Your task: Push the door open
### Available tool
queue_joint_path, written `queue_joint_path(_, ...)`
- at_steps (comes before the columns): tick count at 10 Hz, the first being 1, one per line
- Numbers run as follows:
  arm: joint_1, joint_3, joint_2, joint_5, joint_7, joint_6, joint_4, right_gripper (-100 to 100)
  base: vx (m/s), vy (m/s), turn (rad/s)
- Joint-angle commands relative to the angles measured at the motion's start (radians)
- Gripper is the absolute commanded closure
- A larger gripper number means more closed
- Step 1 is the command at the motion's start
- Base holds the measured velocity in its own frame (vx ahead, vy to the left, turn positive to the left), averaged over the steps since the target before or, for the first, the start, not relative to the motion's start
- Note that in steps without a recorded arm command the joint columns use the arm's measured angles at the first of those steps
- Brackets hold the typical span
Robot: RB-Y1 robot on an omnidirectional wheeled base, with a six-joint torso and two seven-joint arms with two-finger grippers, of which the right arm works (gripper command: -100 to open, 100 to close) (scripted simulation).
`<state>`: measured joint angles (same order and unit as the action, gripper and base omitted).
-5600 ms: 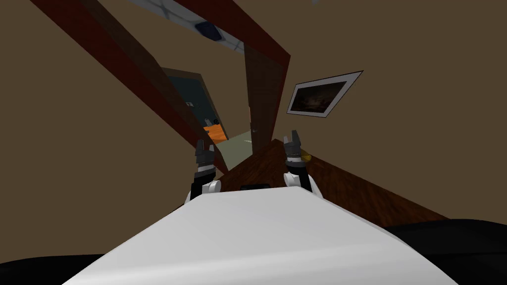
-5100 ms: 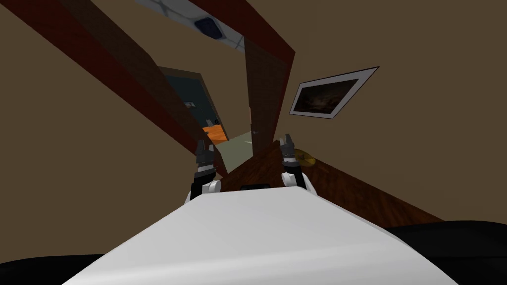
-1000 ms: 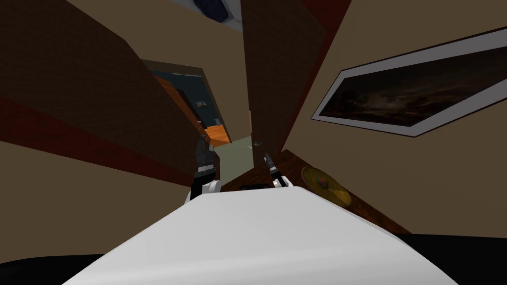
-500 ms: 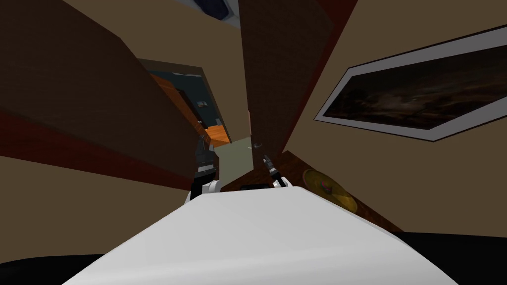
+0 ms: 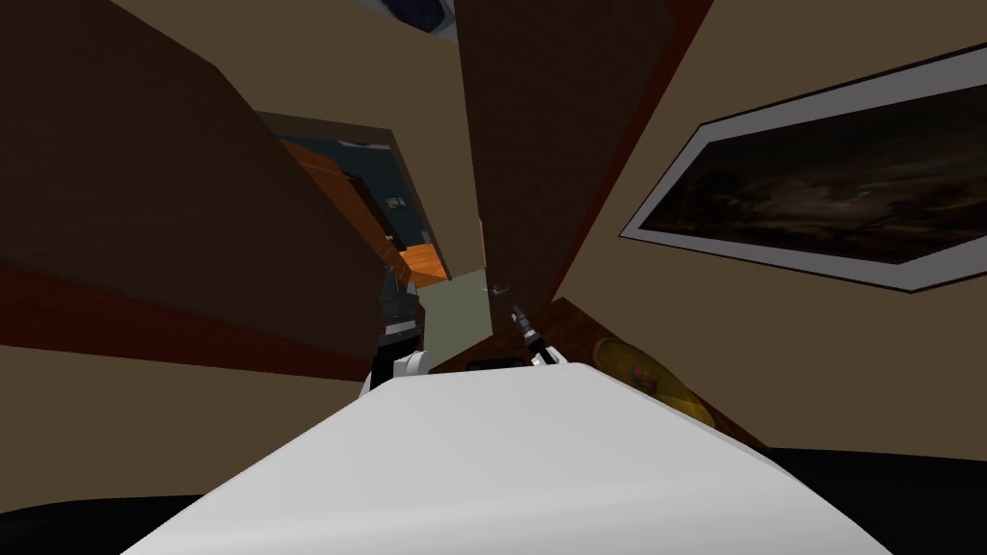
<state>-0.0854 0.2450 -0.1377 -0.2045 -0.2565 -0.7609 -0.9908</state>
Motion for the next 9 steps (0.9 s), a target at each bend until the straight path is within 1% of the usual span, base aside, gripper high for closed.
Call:
queue_joint_path(1, 0.011, 0.004, 0.0, -0.002, -0.005, -0.01, 0.036, -100, 0.122, -0.049, 0.028)
queue_joint_path(3, 0.024, 0.01, -0.001, -0.005, -0.014, -0.019, 0.075, -100, 0.133, -0.052, 0.037)
queue_joint_path(4, 0.018, 0.008, -0.003, -0.004, -0.012, -0.017, 0.063, -100, 0.064, -0.027, 0.011)
queue_joint_path(5, 0.024, 0.005, 0.002, -0.002, -0.008, -0.019, 0.073, -100, 0.119, 0.029, 0.039)
queue_joint_path(9, 0.034, -0.005, 0.015, 0.004, 0.005, -0.019, 0.092, -100, 0.194, 0.068, 0.032)
